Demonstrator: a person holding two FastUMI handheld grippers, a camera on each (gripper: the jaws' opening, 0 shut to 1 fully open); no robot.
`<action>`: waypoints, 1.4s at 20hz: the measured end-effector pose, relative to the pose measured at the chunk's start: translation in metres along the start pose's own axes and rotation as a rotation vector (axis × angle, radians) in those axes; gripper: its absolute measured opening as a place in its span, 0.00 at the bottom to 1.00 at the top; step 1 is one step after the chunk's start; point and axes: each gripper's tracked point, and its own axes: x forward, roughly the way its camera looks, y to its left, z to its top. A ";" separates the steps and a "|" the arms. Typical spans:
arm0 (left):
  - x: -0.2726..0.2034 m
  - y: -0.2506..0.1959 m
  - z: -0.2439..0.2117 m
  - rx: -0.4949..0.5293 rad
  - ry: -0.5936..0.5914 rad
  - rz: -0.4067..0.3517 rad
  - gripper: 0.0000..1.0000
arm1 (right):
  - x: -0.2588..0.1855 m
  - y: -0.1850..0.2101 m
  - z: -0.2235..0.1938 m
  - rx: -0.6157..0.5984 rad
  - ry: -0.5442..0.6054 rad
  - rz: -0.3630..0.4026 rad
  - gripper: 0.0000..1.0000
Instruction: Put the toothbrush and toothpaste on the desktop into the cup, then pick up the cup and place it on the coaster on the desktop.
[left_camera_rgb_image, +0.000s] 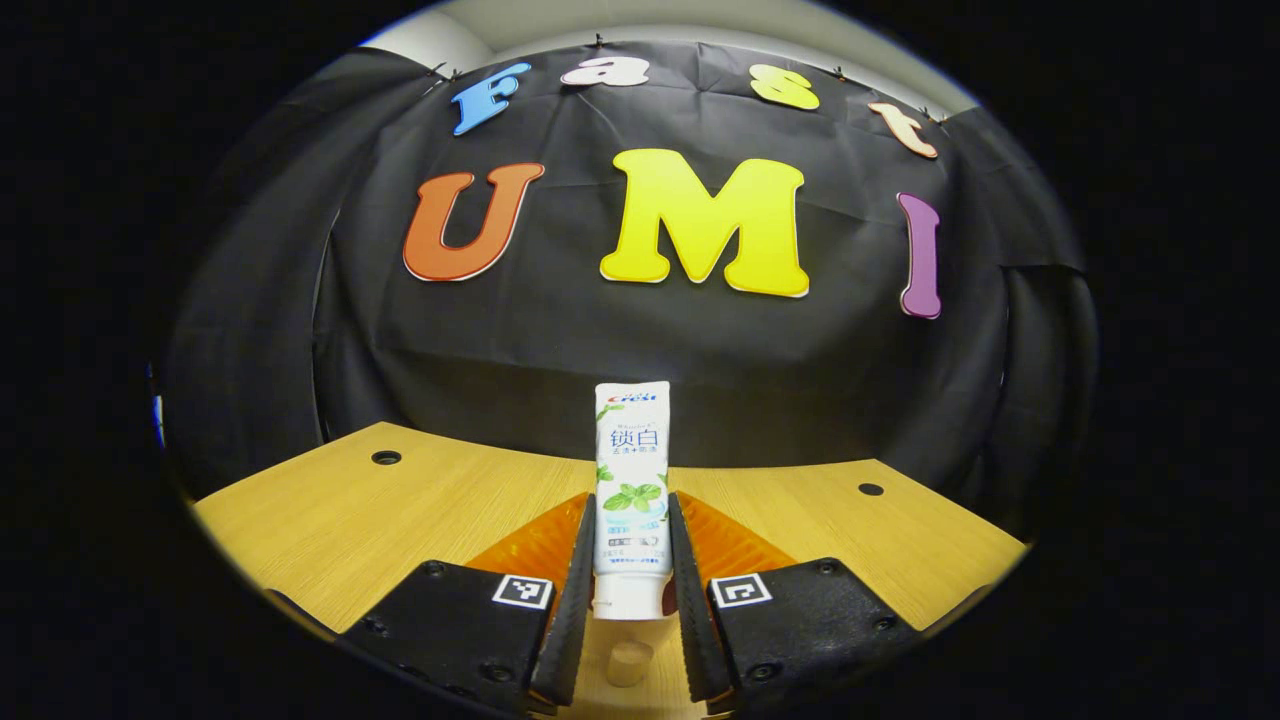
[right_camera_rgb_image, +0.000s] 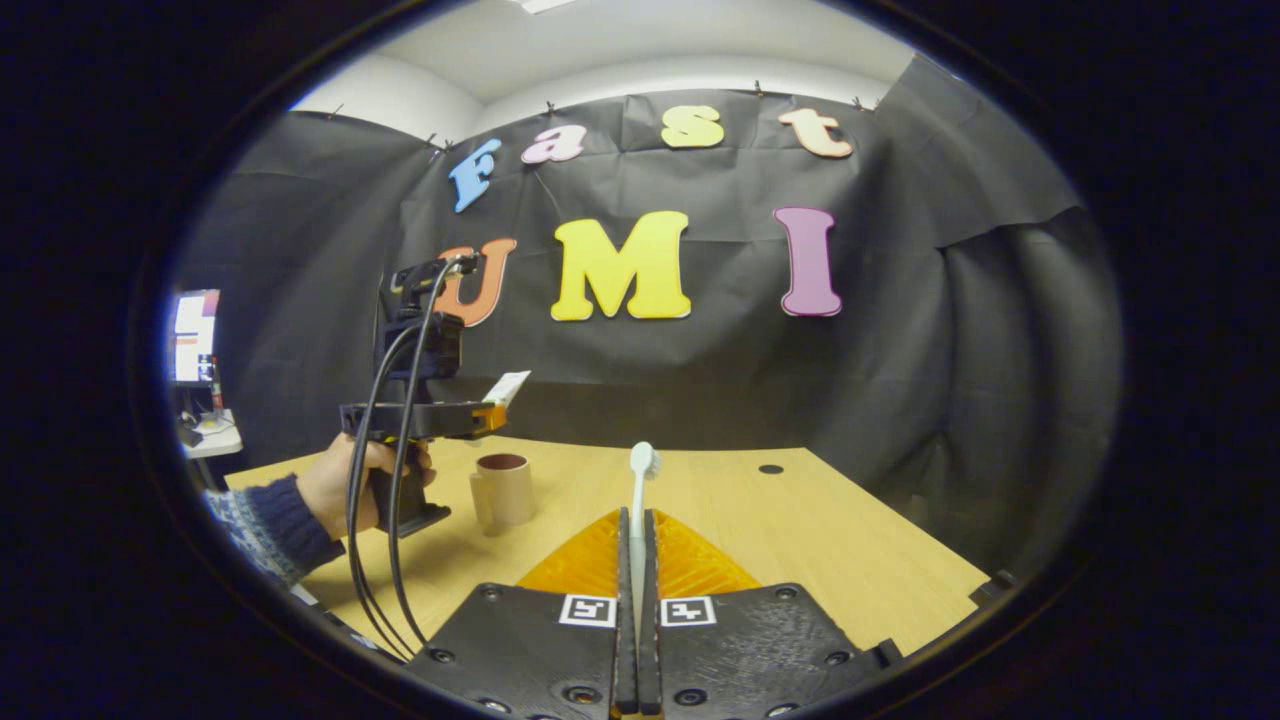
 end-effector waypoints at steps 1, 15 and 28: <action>0.000 0.000 0.000 0.001 -0.002 0.000 0.43 | 0.000 0.000 -0.001 0.004 0.002 0.002 0.02; -0.008 -0.003 0.020 0.061 -0.068 0.010 0.45 | -0.003 0.003 -0.010 -0.009 0.015 0.009 0.01; -0.070 0.025 0.000 0.058 -0.035 0.021 1.00 | 0.039 0.043 0.019 0.014 0.019 0.081 0.01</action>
